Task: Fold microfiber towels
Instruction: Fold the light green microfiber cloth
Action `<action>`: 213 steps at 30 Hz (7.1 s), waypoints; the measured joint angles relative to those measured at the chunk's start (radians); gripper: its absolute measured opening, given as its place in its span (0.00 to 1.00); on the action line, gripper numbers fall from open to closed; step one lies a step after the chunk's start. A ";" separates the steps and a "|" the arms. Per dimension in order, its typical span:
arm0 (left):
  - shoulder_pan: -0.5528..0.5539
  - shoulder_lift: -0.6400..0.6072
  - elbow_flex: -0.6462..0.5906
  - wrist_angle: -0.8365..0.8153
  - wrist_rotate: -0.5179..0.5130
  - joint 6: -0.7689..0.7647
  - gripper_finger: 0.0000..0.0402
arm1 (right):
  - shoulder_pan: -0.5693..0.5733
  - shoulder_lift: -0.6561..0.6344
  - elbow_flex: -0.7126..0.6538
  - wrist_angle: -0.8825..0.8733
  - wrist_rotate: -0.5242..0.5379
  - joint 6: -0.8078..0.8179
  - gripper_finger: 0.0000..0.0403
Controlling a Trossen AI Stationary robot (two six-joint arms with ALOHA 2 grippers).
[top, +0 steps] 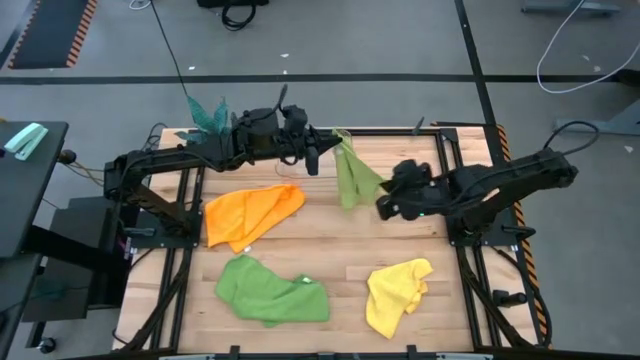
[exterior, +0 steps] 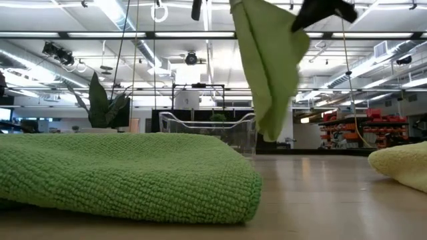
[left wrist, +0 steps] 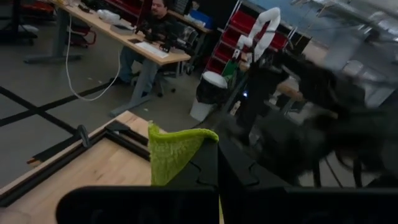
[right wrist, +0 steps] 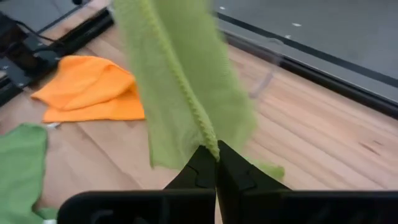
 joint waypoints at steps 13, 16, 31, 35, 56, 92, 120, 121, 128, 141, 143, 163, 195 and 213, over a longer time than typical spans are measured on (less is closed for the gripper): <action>-0.081 0.002 -0.001 -0.170 -0.123 -0.032 0.00 | 0.005 -0.099 0.001 -0.212 -0.119 -0.011 0.00; -0.098 0.003 -0.001 -0.168 -0.127 -0.055 0.00 | 0.005 -0.109 0.026 -0.272 -0.137 -0.030 0.00; -0.141 0.077 0.001 -0.067 -0.269 -0.086 0.00 | -0.087 -0.033 0.346 -0.571 -0.070 -0.265 0.00; -0.128 0.081 0.001 -0.046 -0.269 -0.099 0.00 | -0.150 -0.039 0.343 -0.557 -0.077 -0.340 0.00; -0.116 0.099 0.020 -0.122 -0.270 -0.120 0.00 | -0.287 -0.039 0.341 -0.560 -0.283 -0.480 0.00; 0.073 0.186 0.018 0.072 0.013 -0.208 0.00 | -0.638 -0.155 0.223 -0.562 -0.272 -0.715 0.00; 0.095 0.432 0.259 -0.053 0.257 -0.006 0.17 | -0.584 -0.131 0.369 -0.552 -0.337 -0.743 0.00; 0.101 0.446 0.257 -0.038 0.276 -0.009 0.19 | -0.579 -0.129 0.385 -0.550 -0.336 -0.743 0.00; 0.130 0.482 0.259 0.040 0.351 0.000 0.34 | -0.577 -0.106 0.473 -0.550 -0.334 -0.765 0.00; 0.125 0.489 0.259 0.127 0.424 0.003 0.41 | -0.577 -0.023 0.538 -0.550 -0.333 -0.839 0.00; 0.125 0.489 0.259 0.126 0.424 0.003 0.41 | -0.577 -0.013 0.538 -0.550 -0.333 -0.845 0.00; 0.081 0.504 0.258 0.104 0.386 0.004 0.40 | -0.538 0.056 0.647 -0.536 -0.333 -0.872 0.00; 0.116 0.541 0.257 0.102 0.394 -0.002 0.38 | -0.478 0.104 0.745 -0.550 -0.332 -0.867 0.00; 0.106 0.570 0.259 0.130 0.424 -0.031 0.37 | -0.478 0.104 0.745 -0.550 -0.331 -0.875 0.00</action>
